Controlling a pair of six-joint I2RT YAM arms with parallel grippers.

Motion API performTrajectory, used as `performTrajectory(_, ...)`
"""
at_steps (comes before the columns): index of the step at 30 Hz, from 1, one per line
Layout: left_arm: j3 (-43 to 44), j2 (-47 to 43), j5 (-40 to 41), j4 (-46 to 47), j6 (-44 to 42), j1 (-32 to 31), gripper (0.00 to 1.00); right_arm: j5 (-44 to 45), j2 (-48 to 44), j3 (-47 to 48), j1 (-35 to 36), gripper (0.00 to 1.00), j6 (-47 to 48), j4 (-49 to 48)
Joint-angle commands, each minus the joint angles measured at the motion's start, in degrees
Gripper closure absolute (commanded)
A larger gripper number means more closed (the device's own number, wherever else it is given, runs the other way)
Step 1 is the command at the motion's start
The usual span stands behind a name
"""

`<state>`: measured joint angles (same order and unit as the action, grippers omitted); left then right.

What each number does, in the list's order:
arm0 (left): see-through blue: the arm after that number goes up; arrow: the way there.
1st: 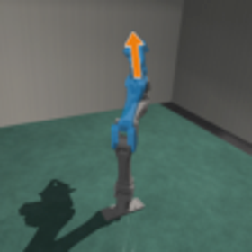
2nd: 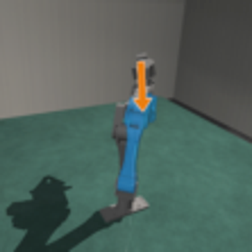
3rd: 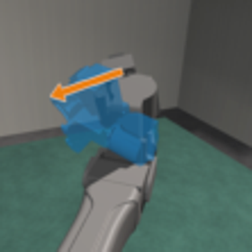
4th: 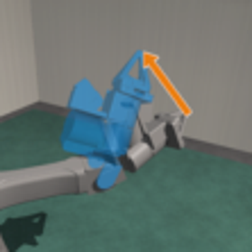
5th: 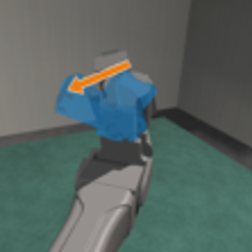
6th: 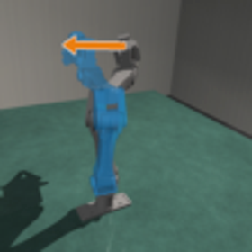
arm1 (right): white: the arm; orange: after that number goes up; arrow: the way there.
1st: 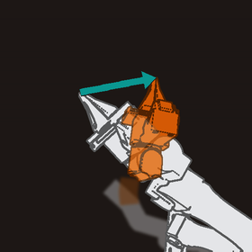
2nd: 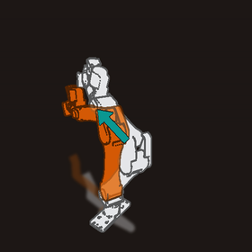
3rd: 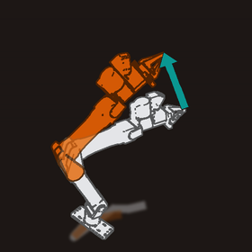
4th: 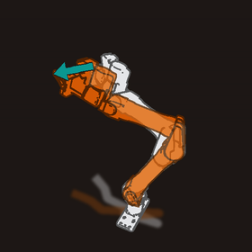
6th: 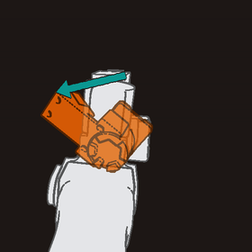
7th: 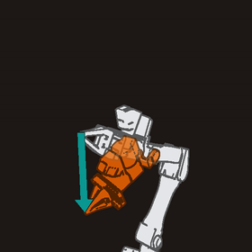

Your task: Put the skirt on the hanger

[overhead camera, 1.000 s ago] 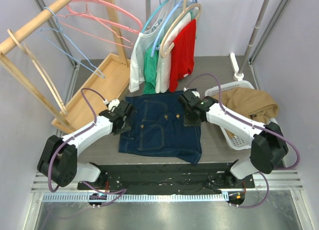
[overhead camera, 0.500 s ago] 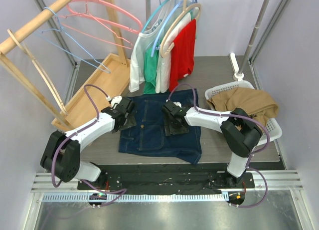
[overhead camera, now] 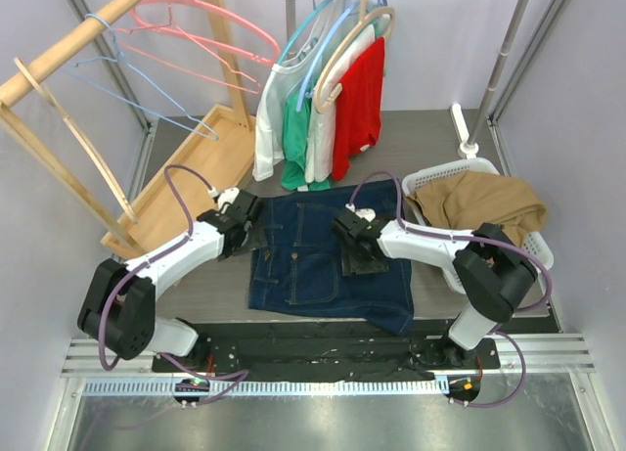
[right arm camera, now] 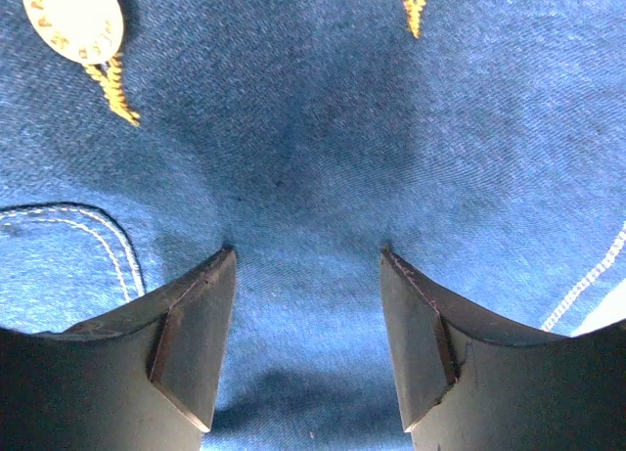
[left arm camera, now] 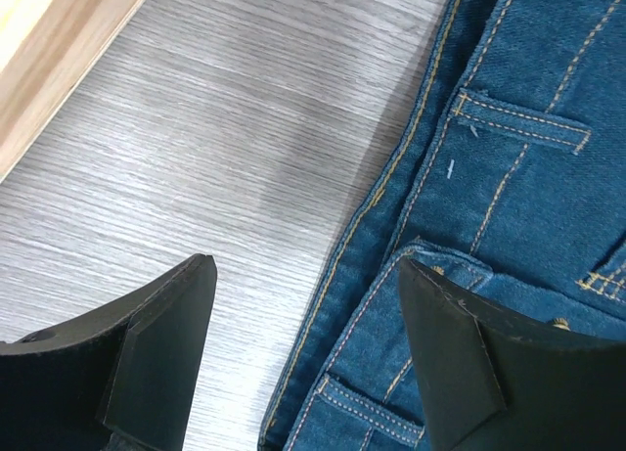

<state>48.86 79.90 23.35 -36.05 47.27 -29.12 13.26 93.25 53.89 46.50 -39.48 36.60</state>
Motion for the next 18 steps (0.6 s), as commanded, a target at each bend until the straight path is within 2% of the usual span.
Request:
performTrajectory(1, 1.94, -4.65, -0.76, -1.03, -3.31, 0.30, 0.21, 2.91, 1.32, 8.40, -0.01, 0.36, 0.98, 7.69)
performTrajectory(6, 0.89, -12.82, -3.57, -2.00, -5.95, 0.03, 0.22, 3.27, -0.88, 20.35, -0.18, 0.35, 6.25, 8.05)
performTrajectory(11, 1.41, -24.15, -5.78, -1.74, -7.97, -0.58, 0.23, 3.71, 2.01, 26.26, -0.09, 0.35, 9.60, 8.05)
performTrajectory(15, 6.40, -27.33, -4.38, -1.74, -10.25, -0.93, 0.23, 1.78, 4.21, 27.94, -0.09, 0.36, 10.22, 8.05)
performTrajectory(18, 10.54, -25.77, -2.44, -1.30, -13.06, -0.93, 0.23, 0.19, 4.74, 27.50, -0.10, 0.36, 10.30, 7.61)
